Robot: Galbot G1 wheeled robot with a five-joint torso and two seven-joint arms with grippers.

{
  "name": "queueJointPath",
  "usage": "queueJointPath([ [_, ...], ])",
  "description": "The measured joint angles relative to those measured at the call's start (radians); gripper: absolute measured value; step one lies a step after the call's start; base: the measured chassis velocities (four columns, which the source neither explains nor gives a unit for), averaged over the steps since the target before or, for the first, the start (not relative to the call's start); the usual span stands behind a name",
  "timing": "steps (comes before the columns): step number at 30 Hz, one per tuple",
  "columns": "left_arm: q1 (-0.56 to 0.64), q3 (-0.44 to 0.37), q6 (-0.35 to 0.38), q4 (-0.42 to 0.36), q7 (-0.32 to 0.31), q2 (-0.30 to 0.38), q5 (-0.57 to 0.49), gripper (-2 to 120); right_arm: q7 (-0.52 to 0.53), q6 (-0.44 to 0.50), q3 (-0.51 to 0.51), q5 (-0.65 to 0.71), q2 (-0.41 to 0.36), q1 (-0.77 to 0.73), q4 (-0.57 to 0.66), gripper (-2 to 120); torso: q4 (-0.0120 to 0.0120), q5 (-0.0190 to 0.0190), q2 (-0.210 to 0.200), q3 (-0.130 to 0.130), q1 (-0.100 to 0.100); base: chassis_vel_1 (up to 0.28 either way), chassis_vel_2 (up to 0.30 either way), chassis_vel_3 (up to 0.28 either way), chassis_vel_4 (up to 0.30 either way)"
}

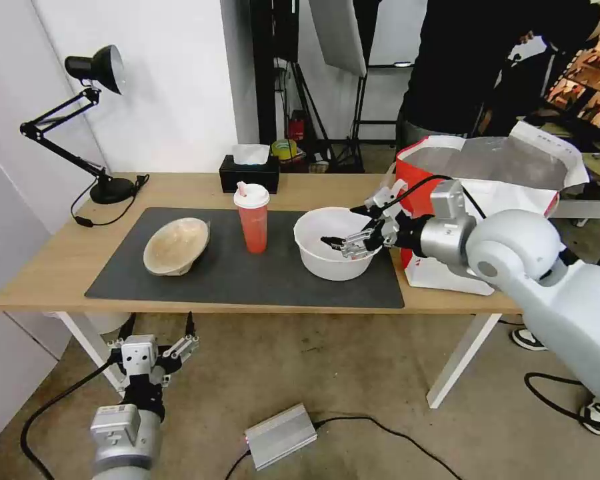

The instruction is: Pick up the trash from the table and place it into the takeout bag.

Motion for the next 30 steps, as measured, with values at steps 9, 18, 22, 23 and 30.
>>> queueJointPath([
  [9, -0.001, -0.001, 0.000, 0.000, 0.000, 0.000, 0.000, 100, 0.013, 0.001, -0.102, 0.000, 0.012, 0.081, -0.061, 100, 0.0000, -0.0001, 0.000, 0.000, 0.000, 0.000, 0.000, 0.000, 0.000],
  [18, 0.000, -0.003, 0.000, -0.002, -0.001, -0.001, 0.001, 100, 0.046, 0.002, -0.175, 0.017, 0.046, 0.143, -0.121, 100, 0.0000, 0.0000, 0.000, 0.000, 0.000, 0.000, 0.000, 0.000, 0.000],
  [22, 0.001, -0.005, 0.001, -0.003, -0.001, -0.001, 0.001, 100, 0.056, 0.002, -0.208, 0.021, 0.067, 0.172, -0.151, 100, 0.0000, -0.0001, 0.000, 0.000, 0.000, 0.000, 0.000, 0.000, 0.000],
  [23, 0.001, -0.005, 0.001, -0.003, -0.001, -0.001, 0.001, 100, 0.056, 0.002, -0.208, 0.021, 0.067, 0.172, -0.151, 100, 0.0000, -0.0001, 0.000, 0.000, 0.000, 0.000, 0.000, 0.000, 0.000],
  [30, 0.002, -0.008, 0.001, -0.004, -0.002, -0.001, 0.001, 100, 0.072, 0.002, -0.245, 0.025, 0.095, 0.201, -0.187, 100, 0.0000, 0.0000, 0.000, 0.000, 0.000, 0.000, 0.000, 0.000, 0.000],
])
